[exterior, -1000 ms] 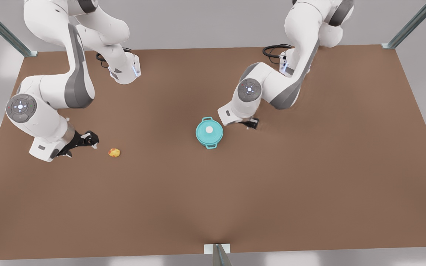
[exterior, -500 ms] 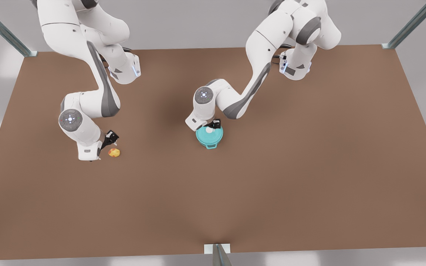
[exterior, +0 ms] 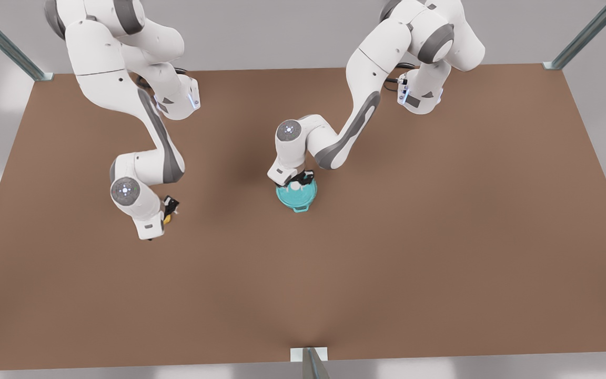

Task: Open the pot lid and put the potato into the pot

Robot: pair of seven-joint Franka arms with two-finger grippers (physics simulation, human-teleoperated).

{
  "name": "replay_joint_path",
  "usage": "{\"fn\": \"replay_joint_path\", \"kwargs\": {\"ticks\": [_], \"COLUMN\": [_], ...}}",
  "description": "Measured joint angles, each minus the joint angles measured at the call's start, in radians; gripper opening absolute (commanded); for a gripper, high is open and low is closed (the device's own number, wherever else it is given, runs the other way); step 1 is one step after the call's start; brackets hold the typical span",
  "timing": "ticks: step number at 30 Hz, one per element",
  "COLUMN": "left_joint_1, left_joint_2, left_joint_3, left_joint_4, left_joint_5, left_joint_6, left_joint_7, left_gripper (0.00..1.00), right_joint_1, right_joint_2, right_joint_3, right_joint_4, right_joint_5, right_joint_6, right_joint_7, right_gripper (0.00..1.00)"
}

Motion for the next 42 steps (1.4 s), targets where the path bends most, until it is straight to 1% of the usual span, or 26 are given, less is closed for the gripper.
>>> {"fn": "replay_joint_path", "kwargs": {"ticks": [1, 5, 7, 9, 11, 12, 14, 16, 17, 20, 22, 23, 24, 25, 26, 27, 30, 33, 42], "left_joint_1": [0.000, 0.003, 0.041, 0.175, 0.357, 0.413, 0.455, 0.466, 0.468, 0.501, 0.552, 0.622, 0.724, 0.799, 0.836, 0.851, 0.821, 0.812, 0.842], "left_joint_2": [0.000, -0.014, -0.030, -0.009, 0.057, 0.111, 0.191, 0.216, 0.219, 0.189, 0.117, 0.030, -0.095, -0.285, -0.416, -0.441, -0.446, -0.447, -0.451], "left_joint_3": [0.000, 0.003, 0.010, 0.011, 0.011, 0.012, 0.012, 0.011, 0.011, 0.010, 0.019, 0.018, 0.021, 0.019, 0.017, 0.008, -0.023, -0.047, -0.042], "left_joint_4": [0.000, 0.010, 0.075, 0.137, 0.163, 0.183, 0.227, 0.240, 0.242, 0.246, 0.240, 0.244, 0.242, 0.104, 0.000, 0.012, 0.066, 0.089, 0.094], "left_joint_5": [0.002, 0.007, 0.006, 0.006, 0.002, 0.001, -0.001, -0.003, -0.006, -0.018, -0.022, -0.055, -0.110, -0.146, -0.166, -0.179, -0.186, -0.205, -0.233], "left_joint_6": [0.002, 0.002, -0.017, -0.045, -0.043, -0.029, -0.002, 0.019, 0.028, 0.031, -0.011, -0.078, -0.165, -0.218, -0.255, -0.291, -0.388, -0.461, -0.549], "left_joint_7": [-0.013, -0.056, -0.075, -0.086, -0.068, -0.053, -0.022, 0.006, 0.021, 0.090, 0.162, 0.208, 0.262, 0.314, 0.362, 0.406, 0.518, 0.614, 0.824], "left_gripper": [0.40, 0.39, 0.40, 0.40, 0.40, 0.40, 0.40, 0.42, 1.00, 1.00, 1.00, 1.00, 1.00, 1.00, 1.00, 1.00, 1.00, 1.00, 1.00], "right_joint_1": [-0.008, -0.031, -0.040, -0.056, -0.064, -0.068, -0.071, -0.072, -0.072, -0.072, -0.071, -0.071, -0.071, -0.071, -0.071, -0.072, -0.085, -0.116, -0.136], "right_joint_2": [0.007, 0.034, 0.043, 0.047, 0.054, 0.061, 0.075, 0.091, 0.102, 0.112, 0.109, 0.109, 0.108, 0.108, 0.108, 0.108, 0.112, 0.115, 0.100], "right_joint_3": [0.000, -0.001, -0.001, 0.000, 0.002, 0.002, 0.002, 0.002, 0.003, 0.008, 0.016, 0.018, 0.019, 0.020, 0.020, 0.021, 0.022, 0.023, 0.028], "right_joint_4": [-0.002, -0.024, -0.041, -0.060, -0.076, -0.082, -0.089, -0.090, -0.091, -0.083, -0.068, -0.064, -0.062, -0.061, -0.060, -0.059, -0.055, -0.055, -0.108], "right_joint_5": [0.000, 0.005, 0.006, 0.010, 0.033, 0.044, 0.067, 0.086, 0.094, 0.111, 0.135, 0.144, 0.151, 0.156, 0.159, 0.162, 0.167, 0.165, 0.157], "right_joint_6": [0.003, 0.010, 0.011, 0.013, 0.014, 0.014, 0.015, 0.020, 0.030, 0.053, 0.060, 0.063, 0.065, 0.067, 0.068, 0.069, 0.072, 0.078, 0.117], "right_joint_7": [-0.012, -0.056, -0.075, -0.094, -0.116, -0.127, -0.147, -0.166, -0.175, -0.203, -0.224, -0.235, -0.245, -0.255, -0.265, -0.275, -0.302, -0.330, -0.392], "right_gripper": [1.00, 1.00, 1.00, 1.00, 1.00, 1.00, 1.00, 1.00, 1.00, 1.00, 1.00, 1.00, 1.00, 1.00, 1.00, 1.00, 1.00, 1.00, 1.00]}}
